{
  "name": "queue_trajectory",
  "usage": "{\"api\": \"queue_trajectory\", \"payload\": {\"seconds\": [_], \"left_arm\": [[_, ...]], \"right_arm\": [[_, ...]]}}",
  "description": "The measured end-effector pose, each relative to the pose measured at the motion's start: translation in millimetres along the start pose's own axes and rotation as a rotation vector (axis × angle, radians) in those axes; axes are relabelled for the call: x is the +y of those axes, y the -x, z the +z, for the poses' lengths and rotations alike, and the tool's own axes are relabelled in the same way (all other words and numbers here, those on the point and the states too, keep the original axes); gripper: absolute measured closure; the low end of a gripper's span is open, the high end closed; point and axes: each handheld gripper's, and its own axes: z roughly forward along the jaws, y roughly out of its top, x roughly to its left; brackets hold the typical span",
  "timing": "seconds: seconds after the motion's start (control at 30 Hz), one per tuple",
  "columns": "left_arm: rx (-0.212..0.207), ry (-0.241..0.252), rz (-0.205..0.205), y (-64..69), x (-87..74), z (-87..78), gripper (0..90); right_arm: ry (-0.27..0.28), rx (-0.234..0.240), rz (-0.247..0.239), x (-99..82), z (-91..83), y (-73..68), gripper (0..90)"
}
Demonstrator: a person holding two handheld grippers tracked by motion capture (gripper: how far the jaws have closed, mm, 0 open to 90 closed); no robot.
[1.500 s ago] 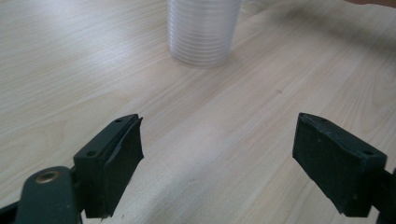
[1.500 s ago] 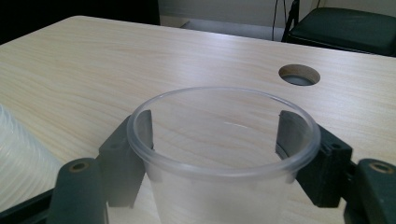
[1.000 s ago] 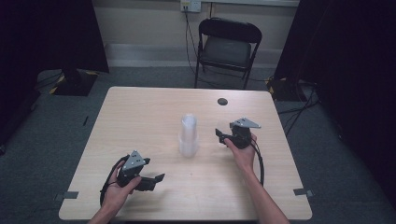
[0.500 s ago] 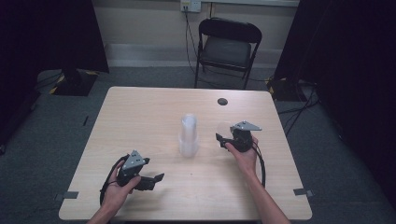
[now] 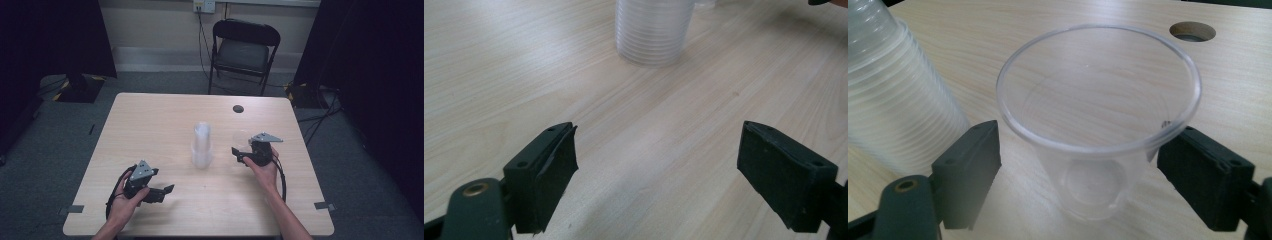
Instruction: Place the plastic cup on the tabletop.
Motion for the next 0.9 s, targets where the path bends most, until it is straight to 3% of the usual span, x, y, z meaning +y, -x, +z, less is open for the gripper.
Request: {"api": "queue_trajectory", "payload": {"seconds": [0.23, 0.73, 0.9], "left_arm": [[0.013, 0.006, -0.011, -4.3, -0.9, -2.2, 15.9], [0.043, 0.016, -0.05, -10.8, -2.7, -6.6, 15.9], [0.102, 0.007, -0.056, -13.1, -4.3, -8.0, 16.2]], "right_arm": [[-0.027, 0.018, 0.005, -0.7, -9.9, 1.4, 14.1], [-0.029, 0.03, 0.001, -8.8, -39.6, 1.8, 14.7], [-0.02, 0.03, 0.015, -11.9, -55.6, 3.3, 16.1]]}}
